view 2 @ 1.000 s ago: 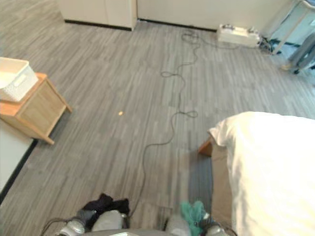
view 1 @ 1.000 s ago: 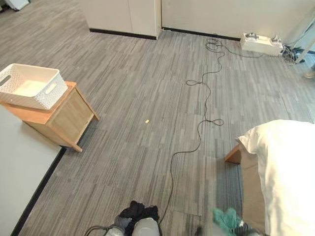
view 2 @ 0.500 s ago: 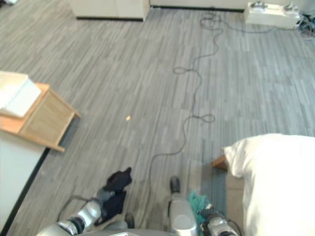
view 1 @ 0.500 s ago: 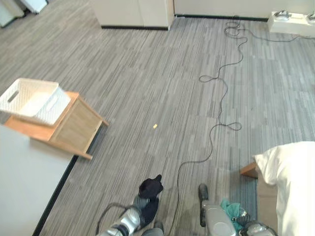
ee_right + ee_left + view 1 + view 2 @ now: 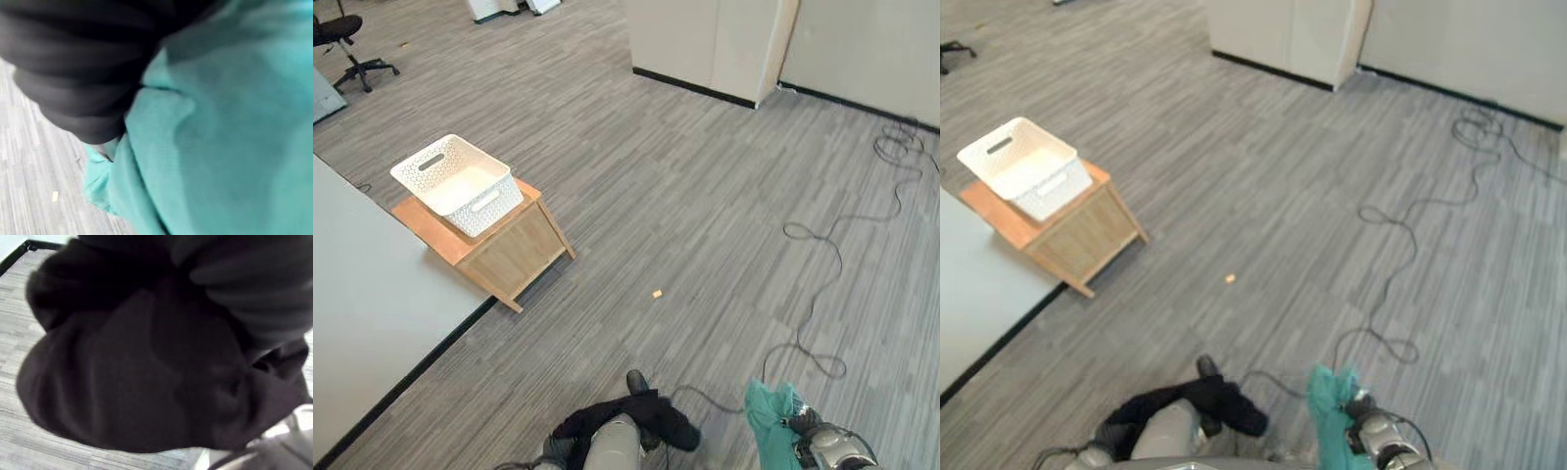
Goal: Tidy up the quilt and then pick up the clothes from the bed and put them into the laundry hamper.
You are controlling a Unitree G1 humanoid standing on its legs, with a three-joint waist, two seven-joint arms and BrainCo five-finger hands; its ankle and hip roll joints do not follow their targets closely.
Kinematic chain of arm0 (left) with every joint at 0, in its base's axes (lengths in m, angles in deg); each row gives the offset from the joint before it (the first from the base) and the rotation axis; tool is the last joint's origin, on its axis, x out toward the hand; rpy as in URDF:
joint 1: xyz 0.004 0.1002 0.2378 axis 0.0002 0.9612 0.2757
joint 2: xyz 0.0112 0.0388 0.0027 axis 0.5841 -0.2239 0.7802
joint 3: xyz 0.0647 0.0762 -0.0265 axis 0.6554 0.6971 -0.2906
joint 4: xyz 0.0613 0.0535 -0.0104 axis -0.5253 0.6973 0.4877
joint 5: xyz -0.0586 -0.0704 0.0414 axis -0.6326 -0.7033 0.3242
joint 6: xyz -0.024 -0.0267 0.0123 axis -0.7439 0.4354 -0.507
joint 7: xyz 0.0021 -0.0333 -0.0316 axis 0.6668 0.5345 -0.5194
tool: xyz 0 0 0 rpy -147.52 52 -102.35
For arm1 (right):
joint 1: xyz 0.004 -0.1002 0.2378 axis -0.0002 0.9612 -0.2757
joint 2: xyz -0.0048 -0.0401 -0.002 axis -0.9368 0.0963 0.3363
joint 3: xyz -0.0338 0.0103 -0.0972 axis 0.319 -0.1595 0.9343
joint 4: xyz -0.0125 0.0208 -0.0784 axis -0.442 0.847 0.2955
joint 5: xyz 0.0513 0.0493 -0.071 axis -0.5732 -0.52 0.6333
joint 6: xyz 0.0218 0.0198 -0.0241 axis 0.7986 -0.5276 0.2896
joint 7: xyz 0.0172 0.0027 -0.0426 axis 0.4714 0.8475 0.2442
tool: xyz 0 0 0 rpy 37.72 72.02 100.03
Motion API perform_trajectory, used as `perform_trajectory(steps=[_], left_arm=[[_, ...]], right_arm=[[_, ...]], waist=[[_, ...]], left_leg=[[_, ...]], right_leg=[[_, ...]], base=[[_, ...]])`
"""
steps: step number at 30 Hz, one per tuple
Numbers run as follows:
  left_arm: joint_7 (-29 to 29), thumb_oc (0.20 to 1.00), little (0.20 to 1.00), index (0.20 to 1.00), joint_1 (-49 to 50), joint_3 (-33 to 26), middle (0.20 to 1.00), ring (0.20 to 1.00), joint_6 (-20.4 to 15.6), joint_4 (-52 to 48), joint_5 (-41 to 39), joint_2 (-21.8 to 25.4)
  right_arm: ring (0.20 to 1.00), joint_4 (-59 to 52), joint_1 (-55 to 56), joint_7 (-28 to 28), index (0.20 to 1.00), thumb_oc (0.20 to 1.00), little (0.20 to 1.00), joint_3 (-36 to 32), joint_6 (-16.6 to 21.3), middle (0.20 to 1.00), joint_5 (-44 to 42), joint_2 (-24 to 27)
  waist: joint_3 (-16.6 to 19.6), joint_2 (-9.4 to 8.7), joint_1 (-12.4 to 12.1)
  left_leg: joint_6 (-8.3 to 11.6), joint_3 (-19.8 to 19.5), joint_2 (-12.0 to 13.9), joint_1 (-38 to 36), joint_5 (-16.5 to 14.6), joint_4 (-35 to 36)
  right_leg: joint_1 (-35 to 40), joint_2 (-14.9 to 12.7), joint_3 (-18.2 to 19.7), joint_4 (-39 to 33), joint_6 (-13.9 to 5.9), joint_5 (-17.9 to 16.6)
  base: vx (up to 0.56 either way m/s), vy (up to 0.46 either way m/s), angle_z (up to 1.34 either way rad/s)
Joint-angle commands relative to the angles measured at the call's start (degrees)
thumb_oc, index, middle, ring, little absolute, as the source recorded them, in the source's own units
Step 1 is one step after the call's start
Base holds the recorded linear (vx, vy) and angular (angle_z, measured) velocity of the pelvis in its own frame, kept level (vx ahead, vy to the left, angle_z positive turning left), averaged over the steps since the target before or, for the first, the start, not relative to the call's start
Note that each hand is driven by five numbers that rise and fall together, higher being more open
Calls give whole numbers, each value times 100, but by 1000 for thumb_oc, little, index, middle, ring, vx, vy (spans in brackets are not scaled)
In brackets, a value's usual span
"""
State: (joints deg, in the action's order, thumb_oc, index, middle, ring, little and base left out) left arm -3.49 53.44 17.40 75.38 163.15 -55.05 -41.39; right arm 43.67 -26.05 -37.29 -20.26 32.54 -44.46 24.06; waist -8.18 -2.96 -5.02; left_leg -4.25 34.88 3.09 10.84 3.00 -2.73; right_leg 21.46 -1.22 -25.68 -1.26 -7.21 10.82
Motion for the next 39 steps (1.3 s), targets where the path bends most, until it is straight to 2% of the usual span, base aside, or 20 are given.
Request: perform_trajectory(steps=[1,3,6,9,10,14,17,19,20,21,22,23,24,28,32,33,35,36,38,39], left_arm=[[-55,200,200,200,-355,250,200,200,38,5,307,115],[-71,200,200,200,-383,344,200,200,104,37,487,189],[-71,200,200,200,-508,474,200,200,114,18,582,286],[-69,200,200,200,-757,636,200,200,71,-150,577,336],[-80,200,200,200,-901,808,200,200,16,-308,643,358],[-72,200,200,200,-1163,936,200,200,-44,-377,887,325],[-80,200,200,200,-1055,928,200,200,-103,-339,878,229],[-102,200,200,200,-911,833,200,200,-123,-281,720,155],[-115,200,200,200,-761,747,200,200,-113,-178,602,131],[-107,200,200,200,-691,687,200,200,-87,-128,556,176],[-107,200,200,200,-692,686,200,200,-86,-128,556,179],[-63,200,200,200,-526,552,200,200,-54,-83,412,218],[-41,200,200,200,-494,467,200,200,-28,-50,312,213],[42,200,200,200,-294,83,200,200,22,119,16,154],[-131,200,200,200,-78,62,200,200,121,193,192,183],[-133,200,200,200,-74,63,200,200,123,190,194,185],[-212,200,200,200,-9,46,200,200,172,355,352,253],[-238,200,200,200,-39,48,200,200,239,473,510,296],[-200,200,200,200,-102,26,200,200,256,453,503,342],[-120,200,200,200,-223,22,200,200,232,329,401,406]], right_arm=[[200,-193,-214,-71,200,200,200,-245,108,200,0,62],[200,-253,-231,-72,200,200,200,-378,103,200,-146,24],[200,-346,-327,-66,200,200,200,-397,118,200,-206,8],[200,-432,-279,-69,200,200,200,-368,145,200,-271,17],[200,-510,-205,-45,200,200,200,-339,148,200,-307,33],[200,-479,-19,-4,200,200,200,-393,47,200,-240,22],[200,-383,107,46,200,200,200,-407,20,200,-175,36],[200,-293,138,99,200,200,200,-359,27,200,-177,117],[200,-280,133,112,200,200,200,-321,58,200,-181,157],[200,-317,144,91,200,200,200,-338,63,200,-193,189],[200,-316,142,91,200,200,200,-338,63,200,-193,186],[200,-387,132,79,200,200,200,-325,54,200,-200,267],[200,-391,61,82,200,200,200,-297,25,200,-161,299],[200,-371,3,109,200,200,200,-117,17,200,-4,294],[200,-204,178,51,200,200,200,-106,24,200,171,289],[200,-201,180,50,200,200,200,-107,26,200,174,286],[200,-96,172,89,200,200,200,-32,37,200,352,228],[200,-138,41,74,200,200,200,-44,48,200,385,166],[200,-244,-10,80,200,200,200,-67,38,200,357,133],[200,-481,-165,55,200,200,200,-60,75,200,367,97]], waist=[[-177,-3,-246],[-362,-19,-23],[-525,164,166],[-709,294,424],[-693,260,590],[-538,254,873],[-438,323,1041],[-395,417,1149],[-414,464,1047],[-498,407,947],[-482,399,963],[-659,234,717],[-733,164,613],[-670,101,184],[-449,103,2],[-450,97,5],[-338,-13,-60],[-419,-86,19],[-509,-82,89],[-659,33,182]], left_leg=[[459,-524,57,-226,53,242],[242,-632,-104,-697,-341,256],[194,-748,-46,-1224,-436,525],[259,-1012,21,-1679,-585,579],[360,-1188,-53,-1856,-805,477],[767,-1539,38,-2660,-1279,614],[880,-1844,101,-3064,-1505,464],[992,-2097,398,-3035,-1183,-249],[1042,-2223,749,-2436,-327,-1839],[1081,-2306,921,-1963,152,-2866],[1082,-2326,915,-1927,158,-2879],[933,-2268,1014,-1325,224,-4022],[900,-2178,1050,-1012,81,-4287],[860,-1711,708,-137,-300,-2972],[948,-412,641,-230,-17,-598],[946,-412,628,-242,-6,-577],[668,-637,298,-533,-218,-222],[455,-691,102,-783,-490,-137],[355,-717,59,-922,-597,-108],[305,-796,150,-1228,-608,64]], right_leg=[[-612,-664,764,1502,-508,-158],[-1580,-863,1058,3454,-779,-1107],[-2387,-1031,1161,4347,-779,-1226],[-3036,-1102,1118,3659,-471,-898],[-3063,-1013,1232,2470,-351,-711],[-3418,-1325,1469,-144,-631,-1393],[-3452,-1215,1556,60,-662,-1446],[-3356,-986,1798,300,-524,-1437],[-3008,-773,1689,264,-214,-1313],[-2775,-740,1541,229,6,-1239],[-2789,-749,1527,221,9,-1248],[-2259,-684,1403,26,265,-1056],[-2014,-685,1360,-88,305,-965],[-1352,-639,1347,-285,230,-560],[-630,-349,895,-139,130,79],[-627,-355,890,-133,129,85],[-715,-338,751,709,10,165],[-1264,-478,675,2309,-461,-219],[-1785,-665,768,3177,-652,-460],[-2449,-959,785,4118,-758,-923]], base=[[368,179,107],[595,202,82],[450,125,79],[556,-9,66],[541,-138,105],[781,-239,83],[749,-228,44],[689,-390,73],[658,-552,78],[440,-433,47],[419,-421,-8],[447,-333,-3],[647,-377,7],[490,-48,-5],[610,21,48],[519,28,122],[525,90,73],[553,128,54],[293,47,72],[289,-51,78]])
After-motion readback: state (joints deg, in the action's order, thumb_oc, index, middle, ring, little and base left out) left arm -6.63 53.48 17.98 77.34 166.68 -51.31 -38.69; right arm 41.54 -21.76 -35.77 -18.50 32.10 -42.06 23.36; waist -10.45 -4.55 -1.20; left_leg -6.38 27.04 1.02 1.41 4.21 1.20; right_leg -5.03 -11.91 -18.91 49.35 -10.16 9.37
